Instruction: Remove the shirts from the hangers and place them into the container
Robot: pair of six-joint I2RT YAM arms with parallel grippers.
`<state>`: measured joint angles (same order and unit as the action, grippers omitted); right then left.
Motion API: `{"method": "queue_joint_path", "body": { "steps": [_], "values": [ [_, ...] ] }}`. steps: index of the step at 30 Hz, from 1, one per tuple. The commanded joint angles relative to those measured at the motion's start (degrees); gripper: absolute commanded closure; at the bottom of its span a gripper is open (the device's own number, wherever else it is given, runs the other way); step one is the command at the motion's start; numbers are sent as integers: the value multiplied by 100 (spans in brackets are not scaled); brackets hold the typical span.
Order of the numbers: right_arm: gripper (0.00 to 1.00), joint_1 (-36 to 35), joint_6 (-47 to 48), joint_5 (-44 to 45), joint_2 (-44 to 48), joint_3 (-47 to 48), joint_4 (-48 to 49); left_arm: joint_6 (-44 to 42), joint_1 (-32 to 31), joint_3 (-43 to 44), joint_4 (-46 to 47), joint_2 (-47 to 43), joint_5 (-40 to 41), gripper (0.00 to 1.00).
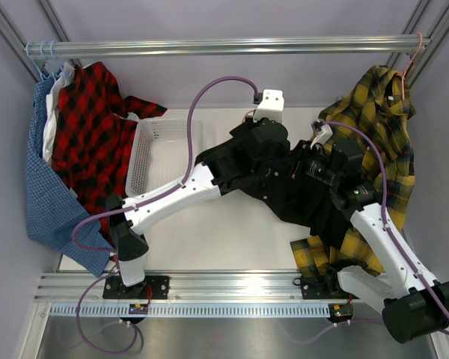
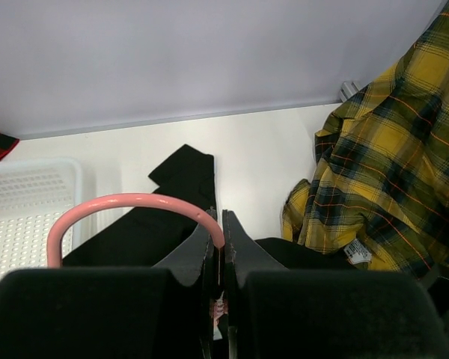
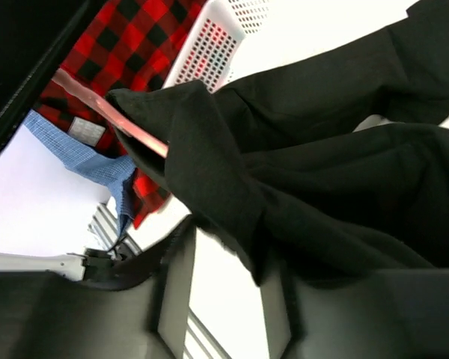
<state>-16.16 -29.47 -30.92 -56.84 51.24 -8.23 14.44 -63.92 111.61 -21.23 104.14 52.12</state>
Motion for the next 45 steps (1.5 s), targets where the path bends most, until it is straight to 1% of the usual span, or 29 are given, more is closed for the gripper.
{"method": "queue_joint_path", "body": {
  "steps": [1,3,4,6,10,11,14,17,22,28,32,36,40,43,45],
  "values": [
    [73,-54,178,112,-3,535,-2,288,-6,1,252,-157,35,100],
    [86,-62,240,165,85,824,-389,305,46,-43,225,-201,53,100],
    [95,-54,327,191,120,948,-547,340,64,-78,216,-236,35,100],
    [100,-54,398,436,251,1308,-1021,393,134,-192,190,-332,9,100],
    [100,-54,530,1313,445,1985,-1944,560,266,-403,120,-552,-88,100],
    [100,-54,557,1412,480,2238,-2294,552,301,-482,128,-596,-70,100],
    [100,-54,706,1772,516,2600,-2901,569,397,-570,93,-746,-44,100],
    [100,-54,855,2063,586,2759,-3385,613,512,-737,75,-912,-35,100],
    [100,-54,1083,2511,709,2777,-3887,569,609,-1149,172,-1211,-123,100],
    [100,-36,1260,2853,762,2707,-4397,201,653,-1869,795,-1782,-403,100],
    [100,-45,1304,3030,753,2698,-4573,33,653,-2247,972,-2099,-667,100],
    [100,-36,1304,3013,718,2680,-4740,191,697,-2503,1034,-2433,-616,100],
    [100,-36,1269,2697,762,2689,-4994,305,749,-2364,824,-2329,-115,100],
    [100,-36,1286,2521,736,3118,-5354,340,758,-2179,787,-2127,412,100],
    [100,-36,1269,2442,701,3295,-5487,384,758,-2109,770,-2021,518,100]
  ]
}}
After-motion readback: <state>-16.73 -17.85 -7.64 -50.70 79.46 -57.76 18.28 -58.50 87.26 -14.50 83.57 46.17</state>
